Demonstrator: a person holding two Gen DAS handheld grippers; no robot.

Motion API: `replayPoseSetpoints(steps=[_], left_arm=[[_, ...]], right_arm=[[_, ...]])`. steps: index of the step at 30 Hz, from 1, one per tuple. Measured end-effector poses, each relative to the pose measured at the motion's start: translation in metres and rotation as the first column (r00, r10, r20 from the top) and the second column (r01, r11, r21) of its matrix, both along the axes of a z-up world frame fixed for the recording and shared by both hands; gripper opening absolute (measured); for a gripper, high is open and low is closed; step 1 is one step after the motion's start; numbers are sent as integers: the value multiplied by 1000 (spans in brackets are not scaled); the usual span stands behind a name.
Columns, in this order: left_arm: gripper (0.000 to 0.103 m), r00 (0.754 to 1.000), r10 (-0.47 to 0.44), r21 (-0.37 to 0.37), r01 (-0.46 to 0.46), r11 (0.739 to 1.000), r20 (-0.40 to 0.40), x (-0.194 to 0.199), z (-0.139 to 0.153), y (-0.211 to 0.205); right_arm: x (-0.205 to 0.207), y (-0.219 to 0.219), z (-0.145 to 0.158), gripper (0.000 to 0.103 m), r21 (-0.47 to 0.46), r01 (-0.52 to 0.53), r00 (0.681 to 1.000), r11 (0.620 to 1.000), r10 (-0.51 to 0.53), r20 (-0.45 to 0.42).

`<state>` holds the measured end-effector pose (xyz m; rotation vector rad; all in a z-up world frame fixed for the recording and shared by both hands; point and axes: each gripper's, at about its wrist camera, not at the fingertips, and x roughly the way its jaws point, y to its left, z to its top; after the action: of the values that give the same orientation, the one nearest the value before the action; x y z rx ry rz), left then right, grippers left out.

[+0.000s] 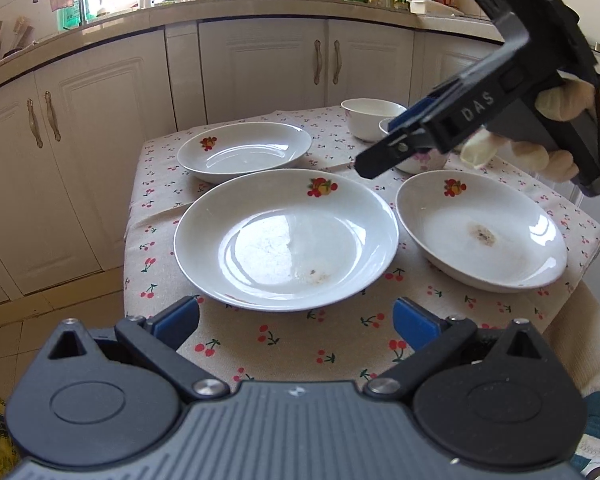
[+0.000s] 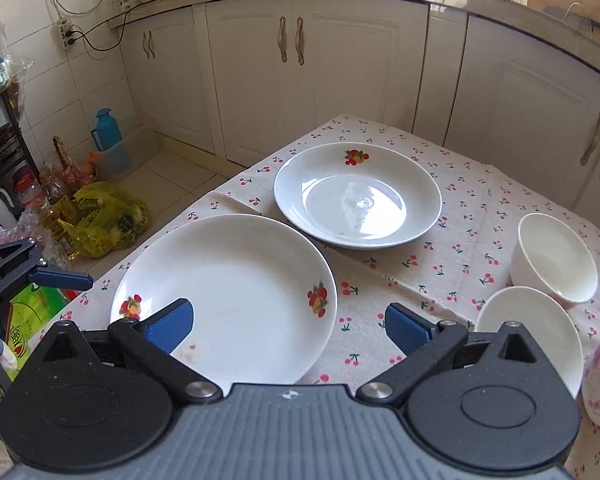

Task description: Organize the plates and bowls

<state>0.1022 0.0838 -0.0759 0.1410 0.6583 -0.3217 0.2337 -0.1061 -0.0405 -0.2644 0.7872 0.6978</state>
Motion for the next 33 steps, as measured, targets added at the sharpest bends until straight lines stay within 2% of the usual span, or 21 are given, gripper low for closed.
replayPoseSetpoints(steps=[6,12,15,18,21,25,33], left_arm=[[102,998,52,-18,-51,999,31,-15,7,-12],[102,990,133,-110,-127,986,44,-22,8,-22],[102,990,135,-116,-128,985,51,-26,8,-29],[102,990,126,-91,-120,989,61,-29,8,-37],[102,989,125,-71,-119,990,78,-32,9,-44],[102,992,100,-72,-95,993,71,-32,11,-54],[102,996,78,-72,-75,995,46,-24,13,-65]], right_arm=[[-67,-36,1,103,7,68,994,998,-68,90],[-108,-61,-13,103,6,125,984,992,-125,130],[-125,-74,-23,103,8,164,978,986,-163,127],[-142,-88,-31,103,-1,191,973,982,-189,136],[-154,-98,-37,103,-16,214,966,977,-209,151],[-161,-109,-46,103,-7,230,965,973,-228,129],[-156,-116,-69,103,-31,225,970,974,-221,98]])
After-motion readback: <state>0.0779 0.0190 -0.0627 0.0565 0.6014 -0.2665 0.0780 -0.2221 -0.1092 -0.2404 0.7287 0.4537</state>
